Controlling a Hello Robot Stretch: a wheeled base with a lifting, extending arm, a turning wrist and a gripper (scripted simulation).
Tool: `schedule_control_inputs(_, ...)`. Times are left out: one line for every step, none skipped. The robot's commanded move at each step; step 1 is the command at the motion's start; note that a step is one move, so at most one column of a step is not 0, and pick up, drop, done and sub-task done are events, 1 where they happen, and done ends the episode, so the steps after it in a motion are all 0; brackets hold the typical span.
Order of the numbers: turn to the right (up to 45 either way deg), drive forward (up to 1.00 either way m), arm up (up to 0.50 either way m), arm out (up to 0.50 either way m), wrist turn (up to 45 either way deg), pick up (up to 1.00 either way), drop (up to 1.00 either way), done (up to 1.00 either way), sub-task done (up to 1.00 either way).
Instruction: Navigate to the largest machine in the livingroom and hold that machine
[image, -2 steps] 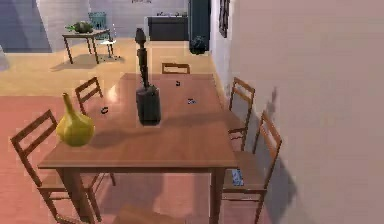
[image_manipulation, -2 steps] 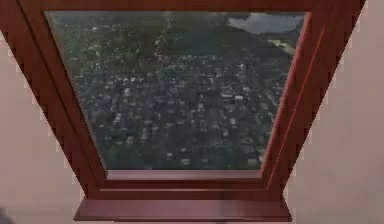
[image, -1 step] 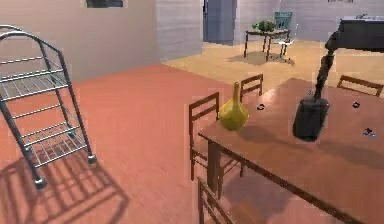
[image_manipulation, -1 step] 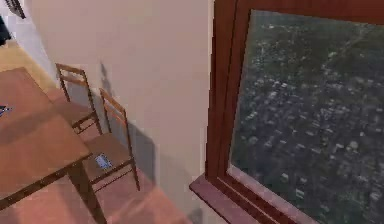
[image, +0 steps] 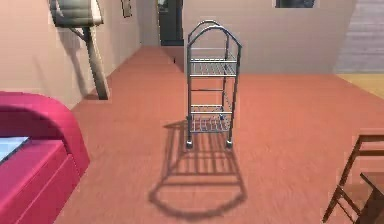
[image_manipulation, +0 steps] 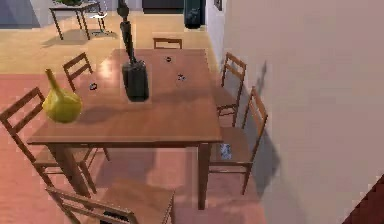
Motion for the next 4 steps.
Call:
schedule_control_inputs(-42.0, 0.00, 0.00, 0.00, 0.0, 0.00, 0.00, 0.00, 0.00)
schedule_control_inputs(0.0, 0.80, 0.00, 0.00, 0.0, 0.00, 0.00, 0.00, 0.00)
schedule_control_inputs(-45.0, 0.00, 0.00, 0.00, 0.0, 0.00, 0.00, 0.00, 0.00)
schedule_control_inputs(-45.0, 0.00, 0.00, 0.00, 0.0, 0.00, 0.00, 0.00, 0.00)
